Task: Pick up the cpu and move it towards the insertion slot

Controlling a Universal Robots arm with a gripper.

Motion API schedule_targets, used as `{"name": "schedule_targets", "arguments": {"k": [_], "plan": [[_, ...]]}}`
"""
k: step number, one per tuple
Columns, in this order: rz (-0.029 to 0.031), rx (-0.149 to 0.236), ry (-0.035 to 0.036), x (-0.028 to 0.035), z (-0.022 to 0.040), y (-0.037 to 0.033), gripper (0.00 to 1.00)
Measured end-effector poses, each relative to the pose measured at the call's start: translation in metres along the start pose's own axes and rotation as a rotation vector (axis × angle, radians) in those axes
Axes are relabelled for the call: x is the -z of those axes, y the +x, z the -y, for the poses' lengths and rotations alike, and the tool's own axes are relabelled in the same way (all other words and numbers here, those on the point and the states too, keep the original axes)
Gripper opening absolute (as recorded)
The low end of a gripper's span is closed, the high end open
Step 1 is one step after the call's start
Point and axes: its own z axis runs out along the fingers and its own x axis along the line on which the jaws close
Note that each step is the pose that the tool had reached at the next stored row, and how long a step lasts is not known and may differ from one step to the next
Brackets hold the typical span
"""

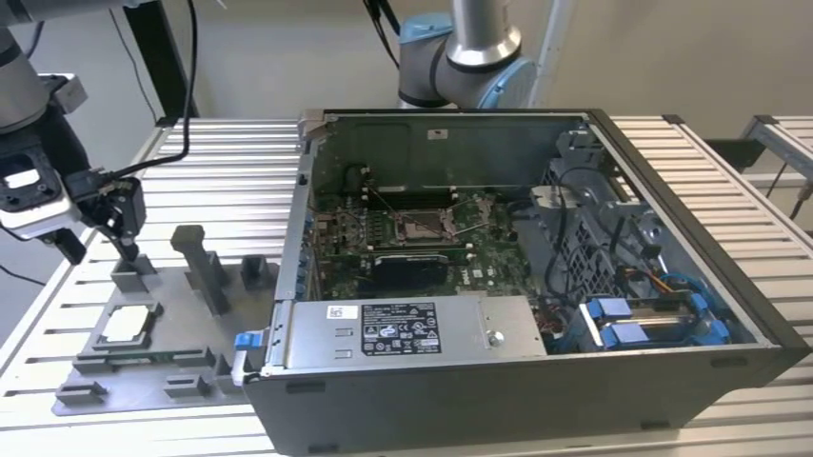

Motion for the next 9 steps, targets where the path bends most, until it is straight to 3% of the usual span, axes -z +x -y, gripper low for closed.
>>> {"name": "schedule_targets", "arguments": {"k": [9], "plan": [[0.0000, 0.000, 0.0001, -0.0047, 0.0002, 0.0002, 1.00]]}}
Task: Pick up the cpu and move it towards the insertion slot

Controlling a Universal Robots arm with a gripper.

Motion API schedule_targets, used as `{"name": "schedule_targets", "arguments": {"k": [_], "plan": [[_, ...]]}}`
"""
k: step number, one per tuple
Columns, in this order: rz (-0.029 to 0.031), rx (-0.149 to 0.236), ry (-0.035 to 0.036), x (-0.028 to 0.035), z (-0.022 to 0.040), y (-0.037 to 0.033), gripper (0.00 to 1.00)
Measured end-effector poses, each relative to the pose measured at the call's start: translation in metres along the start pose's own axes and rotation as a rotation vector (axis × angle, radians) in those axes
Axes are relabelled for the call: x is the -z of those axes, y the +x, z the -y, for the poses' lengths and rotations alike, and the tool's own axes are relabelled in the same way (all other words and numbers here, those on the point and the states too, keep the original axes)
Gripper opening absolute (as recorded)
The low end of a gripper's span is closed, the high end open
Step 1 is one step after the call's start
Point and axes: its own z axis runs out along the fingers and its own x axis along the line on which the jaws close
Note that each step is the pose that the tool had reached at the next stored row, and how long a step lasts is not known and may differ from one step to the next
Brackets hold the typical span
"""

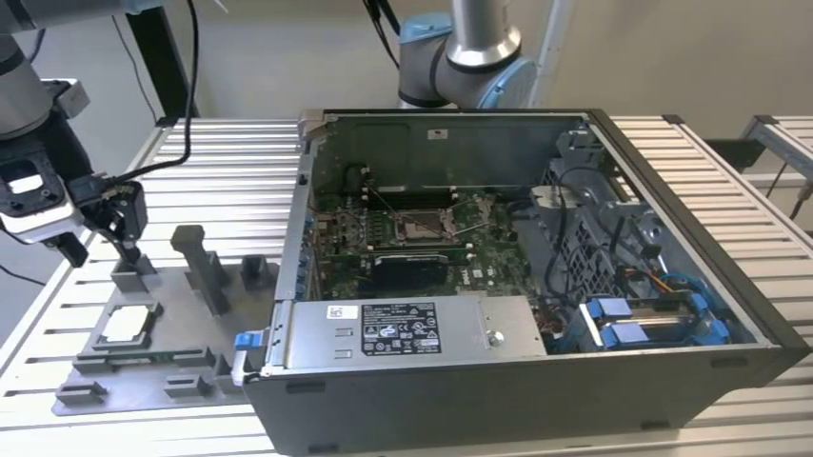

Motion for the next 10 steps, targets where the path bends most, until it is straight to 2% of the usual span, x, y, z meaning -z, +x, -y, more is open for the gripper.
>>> {"name": "schedule_targets", "arguments": {"k": [4, 10], "plan": [[-0.0002, 0.000, -0.0001, -0.0033, 0.0001, 0.0001, 1.00], [0.0000, 0.000, 0.0000, -0.0127, 0.0004, 0.0013, 1.00]]}}
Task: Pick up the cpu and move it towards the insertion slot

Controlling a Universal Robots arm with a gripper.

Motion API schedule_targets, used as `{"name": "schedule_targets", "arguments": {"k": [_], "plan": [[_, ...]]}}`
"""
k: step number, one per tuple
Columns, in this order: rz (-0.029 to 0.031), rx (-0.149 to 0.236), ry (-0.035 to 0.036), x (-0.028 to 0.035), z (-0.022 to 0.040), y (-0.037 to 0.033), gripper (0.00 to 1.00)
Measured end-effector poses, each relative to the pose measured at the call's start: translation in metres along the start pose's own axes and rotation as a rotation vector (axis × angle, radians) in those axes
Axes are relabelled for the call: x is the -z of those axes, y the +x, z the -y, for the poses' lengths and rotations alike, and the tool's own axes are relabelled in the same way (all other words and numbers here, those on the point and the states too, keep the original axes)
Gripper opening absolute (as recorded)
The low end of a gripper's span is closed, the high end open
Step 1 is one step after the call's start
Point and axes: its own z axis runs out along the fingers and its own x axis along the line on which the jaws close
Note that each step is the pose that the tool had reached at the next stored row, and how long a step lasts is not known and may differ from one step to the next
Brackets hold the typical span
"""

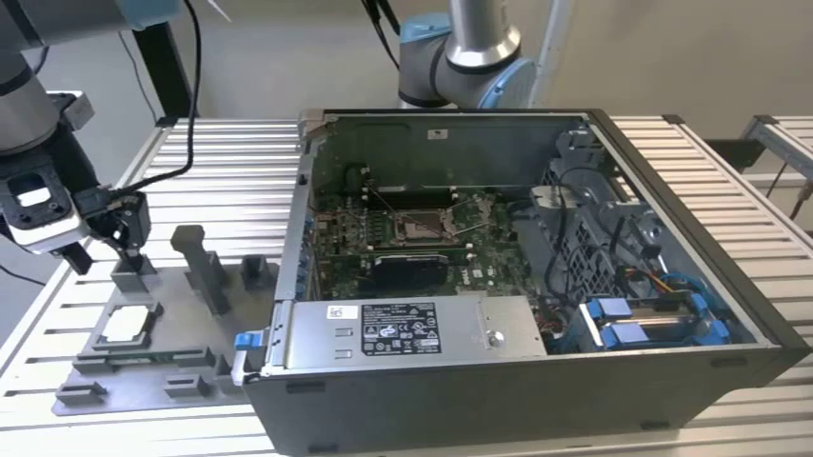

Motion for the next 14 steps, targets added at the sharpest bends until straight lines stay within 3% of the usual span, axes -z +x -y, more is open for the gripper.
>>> {"name": "schedule_targets", "arguments": {"k": [14], "plan": [[-0.0003, 0.000, 0.0086, -0.0226, 0.0009, 0.0041, 1.00]]}}
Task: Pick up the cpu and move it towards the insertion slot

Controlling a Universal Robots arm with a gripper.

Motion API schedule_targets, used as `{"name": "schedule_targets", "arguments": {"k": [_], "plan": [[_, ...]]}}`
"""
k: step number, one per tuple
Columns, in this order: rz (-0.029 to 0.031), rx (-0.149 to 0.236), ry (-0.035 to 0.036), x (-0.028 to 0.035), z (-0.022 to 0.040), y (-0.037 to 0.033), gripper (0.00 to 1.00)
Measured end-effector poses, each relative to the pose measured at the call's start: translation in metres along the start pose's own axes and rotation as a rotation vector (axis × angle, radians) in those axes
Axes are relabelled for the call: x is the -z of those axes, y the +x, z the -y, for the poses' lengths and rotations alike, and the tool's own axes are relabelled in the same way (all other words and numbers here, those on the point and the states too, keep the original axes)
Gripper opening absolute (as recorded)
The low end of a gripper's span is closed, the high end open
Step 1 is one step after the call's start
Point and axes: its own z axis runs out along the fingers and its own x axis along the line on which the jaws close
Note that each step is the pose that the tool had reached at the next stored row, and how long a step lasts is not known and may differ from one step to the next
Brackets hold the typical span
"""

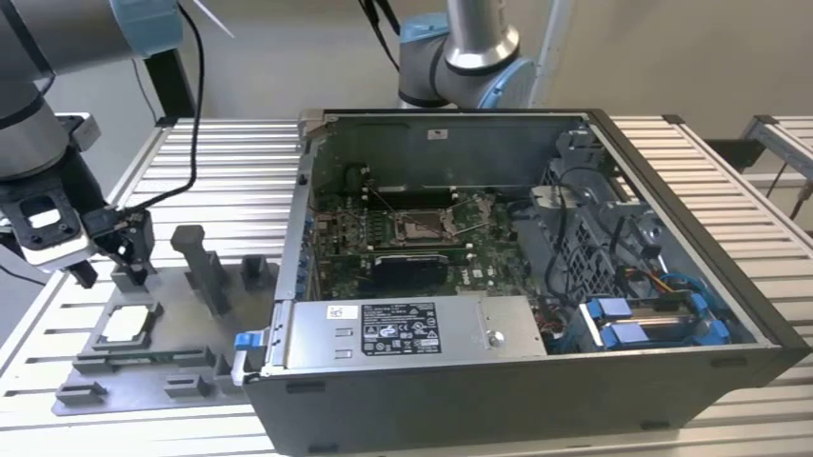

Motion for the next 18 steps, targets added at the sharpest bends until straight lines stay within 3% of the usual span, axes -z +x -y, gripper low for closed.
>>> {"name": "schedule_targets", "arguments": {"k": [18], "plan": [[-0.0001, 0.000, 0.0060, -0.0168, 0.0005, 0.0054, 1.00]]}}
